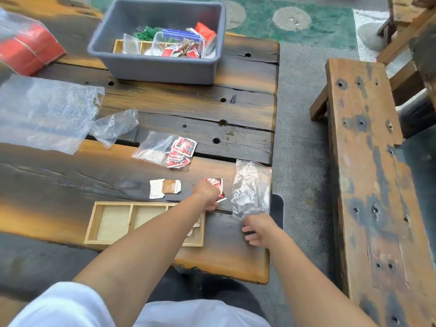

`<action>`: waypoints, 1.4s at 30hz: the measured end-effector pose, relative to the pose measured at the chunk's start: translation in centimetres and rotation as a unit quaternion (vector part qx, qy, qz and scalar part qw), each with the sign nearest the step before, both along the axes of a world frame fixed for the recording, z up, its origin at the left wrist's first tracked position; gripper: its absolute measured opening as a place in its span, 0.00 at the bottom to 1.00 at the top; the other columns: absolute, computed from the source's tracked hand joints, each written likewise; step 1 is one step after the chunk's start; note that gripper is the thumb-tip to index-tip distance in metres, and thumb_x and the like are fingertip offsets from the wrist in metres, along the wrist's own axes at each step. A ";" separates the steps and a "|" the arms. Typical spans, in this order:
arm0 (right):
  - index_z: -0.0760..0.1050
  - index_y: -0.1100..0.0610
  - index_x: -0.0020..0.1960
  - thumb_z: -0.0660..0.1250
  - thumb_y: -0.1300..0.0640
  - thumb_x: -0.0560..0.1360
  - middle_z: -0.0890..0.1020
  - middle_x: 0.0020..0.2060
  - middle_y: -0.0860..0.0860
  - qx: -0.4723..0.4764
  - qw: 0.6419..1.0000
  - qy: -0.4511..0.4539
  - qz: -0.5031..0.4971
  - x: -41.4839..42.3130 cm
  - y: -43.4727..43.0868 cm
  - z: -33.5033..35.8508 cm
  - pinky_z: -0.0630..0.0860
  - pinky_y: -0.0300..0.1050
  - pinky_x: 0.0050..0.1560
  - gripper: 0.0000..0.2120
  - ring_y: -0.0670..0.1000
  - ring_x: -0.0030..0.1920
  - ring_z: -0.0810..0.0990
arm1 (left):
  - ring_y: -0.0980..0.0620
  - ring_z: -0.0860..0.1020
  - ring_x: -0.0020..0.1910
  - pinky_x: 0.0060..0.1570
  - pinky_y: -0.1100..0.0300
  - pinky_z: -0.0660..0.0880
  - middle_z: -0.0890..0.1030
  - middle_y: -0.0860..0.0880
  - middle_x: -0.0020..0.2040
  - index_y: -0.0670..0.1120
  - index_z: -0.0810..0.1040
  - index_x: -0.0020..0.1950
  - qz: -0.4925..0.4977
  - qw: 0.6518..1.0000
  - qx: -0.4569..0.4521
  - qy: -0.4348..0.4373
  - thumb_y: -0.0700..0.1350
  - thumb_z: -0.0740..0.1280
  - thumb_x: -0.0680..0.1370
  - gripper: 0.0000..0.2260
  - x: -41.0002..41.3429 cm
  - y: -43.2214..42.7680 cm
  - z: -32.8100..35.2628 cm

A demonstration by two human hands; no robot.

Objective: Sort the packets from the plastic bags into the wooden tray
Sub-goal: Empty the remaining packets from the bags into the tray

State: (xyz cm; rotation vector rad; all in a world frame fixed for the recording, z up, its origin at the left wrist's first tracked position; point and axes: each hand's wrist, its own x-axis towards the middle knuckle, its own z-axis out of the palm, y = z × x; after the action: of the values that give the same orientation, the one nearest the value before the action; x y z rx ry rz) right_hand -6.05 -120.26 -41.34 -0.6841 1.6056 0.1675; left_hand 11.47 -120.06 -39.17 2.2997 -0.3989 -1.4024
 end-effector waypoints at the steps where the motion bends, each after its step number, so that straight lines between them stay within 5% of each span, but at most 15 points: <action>1: 0.73 0.59 0.48 0.64 0.59 0.76 0.77 0.38 0.55 -0.011 1.000 -0.003 0.028 0.9 -0.4 0.6 0.66 0.39 0.32 0.04 0.52 0.28 0.68 | 0.44 0.81 0.34 0.46 0.48 0.82 0.85 0.41 0.48 0.43 0.75 0.44 -0.007 1.000 -0.008 -0.016 0.39 0.64 0.78 0.03 0.9 0.3 0.5; 7: 0.74 0.58 0.50 0.63 0.59 0.79 0.80 0.39 0.56 -0.120 0.985 -0.070 0.099 9.9 -2.5 3.5 0.72 0.39 0.29 0.03 0.52 0.28 0.75 | 0.42 0.84 0.39 0.40 0.50 0.83 0.84 0.42 0.46 0.43 0.78 0.46 0.004 0.995 -0.039 -0.092 0.39 0.62 0.76 0.05 8.6 2.2 3.1; 10: 0.75 0.58 0.47 0.63 0.59 0.78 0.82 0.42 0.57 -0.170 0.970 -0.084 0.154 14.8 -3.3 4.6 0.74 0.42 0.29 0.03 0.54 0.31 0.77 | 0.44 0.82 0.34 0.35 0.53 0.82 0.84 0.41 0.46 0.42 0.79 0.45 0.035 0.992 -0.048 -0.108 0.38 0.61 0.76 0.07 12.6 2.9 3.9; 13: 0.74 0.54 0.40 0.64 0.58 0.77 0.84 0.44 0.57 -0.217 0.947 -0.063 0.230 19.1 -4.0 4.8 0.81 0.51 0.42 0.07 0.57 0.39 0.82 | 0.42 0.84 0.39 0.40 0.49 0.83 0.85 0.41 0.43 0.41 0.81 0.43 0.048 0.987 -0.060 -0.138 0.38 0.61 0.75 0.08 16.6 3.0 3.5; 15: 0.77 0.54 0.44 0.65 0.55 0.75 0.85 0.48 0.57 -0.244 0.930 -0.039 0.273 21.7 -4.6 4.6 0.81 0.52 0.53 0.04 0.59 0.50 0.84 | 0.43 0.83 0.45 0.46 0.51 0.82 0.85 0.44 0.42 0.42 0.82 0.41 0.042 0.984 -0.066 -0.163 0.39 0.62 0.75 0.09 19.2 2.6 2.9; 18: 0.76 0.58 0.62 0.65 0.55 0.76 0.82 0.58 0.59 -0.258 0.914 0.002 0.314 25.1 -5.5 4.4 0.74 0.45 0.58 0.17 0.61 0.60 0.79 | 0.44 0.80 0.53 0.50 0.59 0.75 0.84 0.45 0.48 0.45 0.82 0.45 0.028 0.977 -0.065 -0.199 0.41 0.63 0.77 0.09 22.8 1.6 2.1; 23: 0.70 0.58 0.66 0.63 0.54 0.76 0.76 0.64 0.61 -0.292 0.892 0.046 0.343 31.5 -6.9 3.1 0.72 0.51 0.61 0.20 0.63 0.65 0.74 | 0.45 0.78 0.60 0.57 0.61 0.71 0.82 0.45 0.57 0.45 0.82 0.57 0.054 0.977 -0.055 -0.197 0.40 0.64 0.78 0.10 28.9 -1.3 -0.8; 28: 0.59 0.47 0.74 0.65 0.50 0.74 0.53 0.77 0.57 -0.252 0.911 0.143 0.294 35.1 -8.1 1.2 0.65 0.60 0.68 0.31 0.66 0.72 0.59 | 0.46 0.78 0.61 0.65 0.60 0.70 0.82 0.44 0.58 0.43 0.81 0.59 0.030 0.993 -0.030 -0.109 0.44 0.70 0.76 0.12 31.5 -3.1 -4.4; 33: 0.60 0.40 0.73 0.66 0.46 0.73 0.43 0.79 0.55 -0.217 0.925 0.159 0.269 35.3 -8.0 -0.7 0.66 0.60 0.66 0.30 0.68 0.71 0.57 | 0.45 0.83 0.50 0.56 0.57 0.78 0.84 0.48 0.41 0.49 0.81 0.40 0.046 0.998 -0.049 -0.014 0.42 0.75 0.72 0.05 32.4 -4.0 -6.3; 37: 0.70 0.39 0.67 0.66 0.50 0.76 0.45 0.79 0.52 -0.221 0.933 0.154 0.239 34.8 -8.3 -0.9 0.70 0.55 0.59 0.20 0.67 0.70 0.59 | 0.51 0.79 0.40 0.44 0.58 0.76 0.82 0.45 0.42 0.44 0.82 0.45 0.130 0.983 -0.073 0.111 0.37 0.74 0.74 0.04 32.6 -3.9 -5.6; 42: 0.79 0.43 0.60 0.67 0.52 0.77 0.59 0.75 0.51 -0.245 0.939 0.127 0.208 33.9 -8.4 0.3 0.68 0.46 0.59 0.12 0.62 0.66 0.67 | 0.50 0.82 0.41 0.42 0.54 0.80 0.84 0.44 0.43 0.40 0.83 0.51 0.149 0.942 -0.082 0.290 0.33 0.71 0.75 0.07 32.3 -3.7 -2.7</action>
State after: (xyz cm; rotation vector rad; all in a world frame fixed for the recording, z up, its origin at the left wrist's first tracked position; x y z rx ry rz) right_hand 27.89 -128.70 -41.03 -1.4389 1.7460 0.1695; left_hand 43.74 -123.74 -41.86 1.6253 0.0173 -1.7132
